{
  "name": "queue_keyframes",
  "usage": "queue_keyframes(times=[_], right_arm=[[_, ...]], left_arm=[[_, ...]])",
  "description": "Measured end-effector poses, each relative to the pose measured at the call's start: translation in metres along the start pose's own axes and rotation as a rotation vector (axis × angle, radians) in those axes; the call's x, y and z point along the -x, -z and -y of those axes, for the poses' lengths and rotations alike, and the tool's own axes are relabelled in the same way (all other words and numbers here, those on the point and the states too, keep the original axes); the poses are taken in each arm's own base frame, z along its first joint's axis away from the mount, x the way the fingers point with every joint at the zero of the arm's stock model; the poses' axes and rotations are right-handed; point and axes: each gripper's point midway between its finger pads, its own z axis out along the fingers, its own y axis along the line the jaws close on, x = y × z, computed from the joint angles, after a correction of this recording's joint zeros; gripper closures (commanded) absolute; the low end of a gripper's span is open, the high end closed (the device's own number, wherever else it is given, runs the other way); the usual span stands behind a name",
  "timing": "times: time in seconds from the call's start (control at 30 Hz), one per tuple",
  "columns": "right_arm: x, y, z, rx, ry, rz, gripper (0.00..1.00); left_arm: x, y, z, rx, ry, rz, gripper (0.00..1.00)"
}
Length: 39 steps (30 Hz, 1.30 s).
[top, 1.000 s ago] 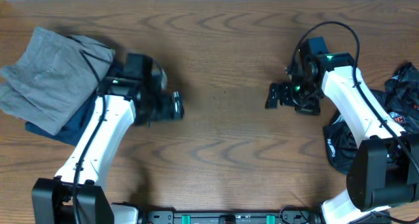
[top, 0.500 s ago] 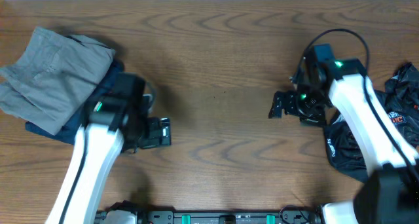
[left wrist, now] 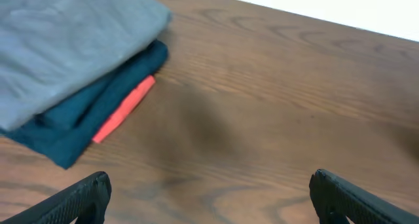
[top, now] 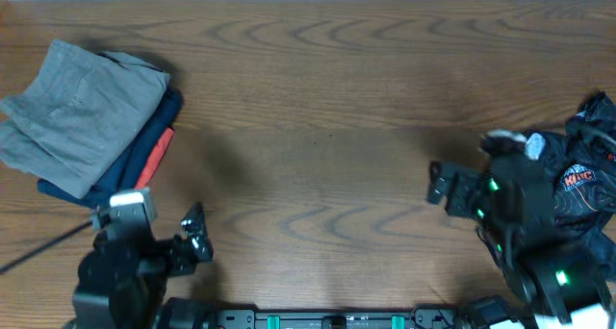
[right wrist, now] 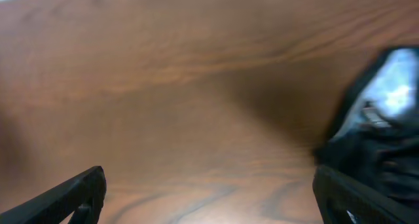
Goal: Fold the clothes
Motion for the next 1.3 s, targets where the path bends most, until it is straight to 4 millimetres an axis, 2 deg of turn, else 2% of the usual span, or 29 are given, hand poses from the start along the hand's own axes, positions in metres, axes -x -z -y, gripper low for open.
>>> queue_keyframes(times=[0.13, 0.3, 0.93, 1.0, 1.17, 1.3], right_arm=[[-0.001, 0.011, 0.012, -0.034, -0.016, 0.047, 0.01], [-0.006, 0.013, 0.019, -0.062, -0.016, 0.039, 0.01], [-0.014, 0.015, 0.025, -0.085, -0.010, 0.019, 0.01], [-0.011, 0.016, 0.026, -0.075, -0.009, 0.048, 0.01], [0.010, 0.018, 0.023, 0.005, 0.040, 0.233, 0.01], [0.012, 0.016, 0.027, 0.058, 0.084, 0.388, 0.01]], left_arm=[[-0.006, -0.001, -0.005, 0.018, -0.001, 0.004, 0.02], [-0.007, -0.001, -0.006, 0.022, -0.001, 0.001, 0.02], [-0.007, -0.001, -0.006, 0.023, -0.001, 0.002, 0.02], [-0.007, -0.001, -0.006, 0.023, -0.001, 0.002, 0.02], [-0.007, -0.001, -0.006, 0.023, -0.001, 0.002, 0.02], [-0.007, -0.001, -0.006, 0.025, -0.002, -0.001, 0.02]])
